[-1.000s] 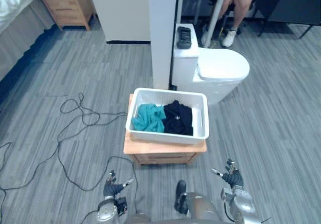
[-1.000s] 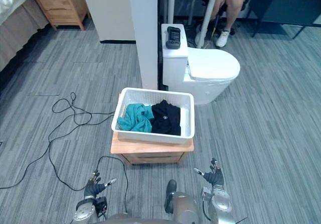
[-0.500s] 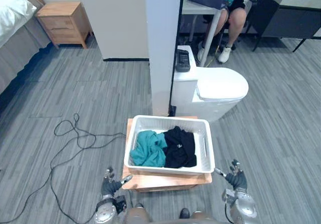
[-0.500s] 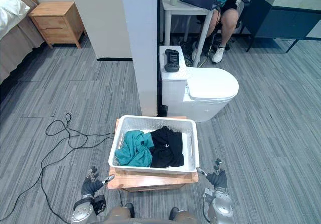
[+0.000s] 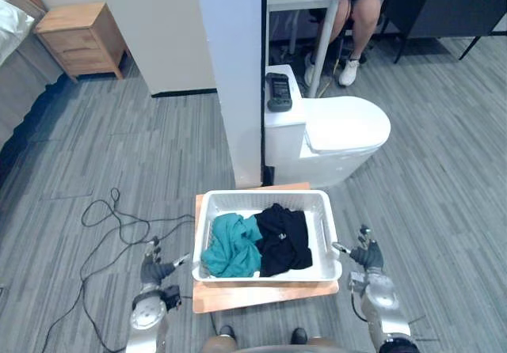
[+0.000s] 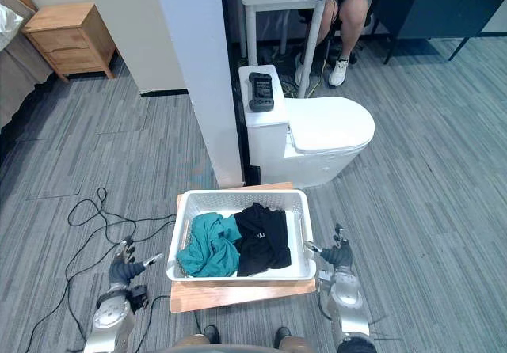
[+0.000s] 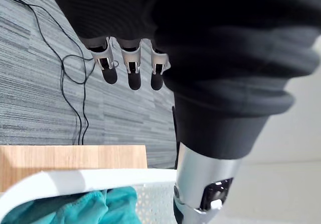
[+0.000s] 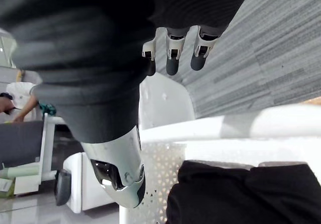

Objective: Pick up the laundry basket with both hands and put the clothes into the washing machine.

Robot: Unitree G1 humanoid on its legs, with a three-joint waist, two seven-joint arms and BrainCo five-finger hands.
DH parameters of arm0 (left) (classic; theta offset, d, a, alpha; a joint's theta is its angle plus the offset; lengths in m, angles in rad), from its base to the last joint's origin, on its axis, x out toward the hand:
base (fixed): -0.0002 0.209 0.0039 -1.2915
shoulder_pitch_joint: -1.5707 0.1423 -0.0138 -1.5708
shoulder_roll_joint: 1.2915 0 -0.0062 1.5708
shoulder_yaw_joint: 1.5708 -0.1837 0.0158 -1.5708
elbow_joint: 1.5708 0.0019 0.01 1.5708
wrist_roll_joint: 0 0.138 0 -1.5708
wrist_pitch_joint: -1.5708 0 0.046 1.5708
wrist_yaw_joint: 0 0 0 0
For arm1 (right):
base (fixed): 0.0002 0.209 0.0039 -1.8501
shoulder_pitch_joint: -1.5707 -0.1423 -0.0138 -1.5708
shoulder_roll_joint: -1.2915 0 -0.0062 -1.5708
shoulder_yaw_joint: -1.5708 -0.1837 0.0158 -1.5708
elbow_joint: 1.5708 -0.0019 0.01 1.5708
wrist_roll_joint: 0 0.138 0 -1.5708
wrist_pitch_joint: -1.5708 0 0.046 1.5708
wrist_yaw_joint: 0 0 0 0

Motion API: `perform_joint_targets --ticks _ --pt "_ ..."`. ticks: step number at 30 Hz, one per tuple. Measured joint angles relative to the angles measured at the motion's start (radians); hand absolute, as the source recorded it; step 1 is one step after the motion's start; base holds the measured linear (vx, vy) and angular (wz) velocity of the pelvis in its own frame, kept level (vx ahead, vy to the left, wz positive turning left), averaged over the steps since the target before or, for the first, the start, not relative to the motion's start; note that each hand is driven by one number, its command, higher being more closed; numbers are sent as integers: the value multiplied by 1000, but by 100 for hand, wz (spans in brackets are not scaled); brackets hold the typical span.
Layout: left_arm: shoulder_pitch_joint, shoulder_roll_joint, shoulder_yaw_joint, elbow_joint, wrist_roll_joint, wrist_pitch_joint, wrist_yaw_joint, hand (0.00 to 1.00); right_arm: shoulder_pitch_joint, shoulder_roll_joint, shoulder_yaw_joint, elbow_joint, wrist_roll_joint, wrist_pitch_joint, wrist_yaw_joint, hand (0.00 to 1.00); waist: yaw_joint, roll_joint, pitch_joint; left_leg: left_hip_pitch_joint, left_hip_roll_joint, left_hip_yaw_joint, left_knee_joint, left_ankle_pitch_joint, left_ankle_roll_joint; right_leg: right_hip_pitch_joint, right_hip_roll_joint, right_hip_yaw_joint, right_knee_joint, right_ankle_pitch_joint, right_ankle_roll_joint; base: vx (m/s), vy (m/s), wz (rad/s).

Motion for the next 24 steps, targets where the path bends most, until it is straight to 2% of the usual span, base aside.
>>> perform_joint_targets --ticks 6,7,12,18,22,24 --pt "-283 38 -31 169 11 27 56 0 -296 -19 19 189 -47 45 -46 0 1 -9 162 -150 -8 6 82 18 16 -157 -15 33 70 22 2 -191 5 -11" --pt "-325 46 -38 208 33 40 70 100 -329 -19 19 201 -54 50 -60 100 0 -11 178 -177 -8 6 99 18 17 -180 -17 37 77 29 4 -208 11 -8" --pt "-426 55 -58 316 85 81 83 100 -422 -9 21 238 -74 72 -69 100 -2 -31 211 -242 -3 18 154 12 26 -246 -18 62 108 43 9 -134 22 -11" --pt "-442 73 -46 304 84 74 101 100 -423 -21 67 222 -73 77 -70 100 -2 -34 225 -268 3 27 178 7 33 -271 -18 77 113 48 13 -36 19 -7" --pt "-380 89 -62 210 83 69 105 100 -336 -29 87 81 -73 84 -84 100 -3 -38 240 -269 5 26 177 5 35 -268 -17 76 104 49 14 26 3 1" --pt "-277 81 -77 81 83 70 106 100 -236 -29 87 -50 -77 86 -87 100 -5 -38 240 -265 2 25 170 2 38 -261 -14 72 93 49 14 92 -1 2"
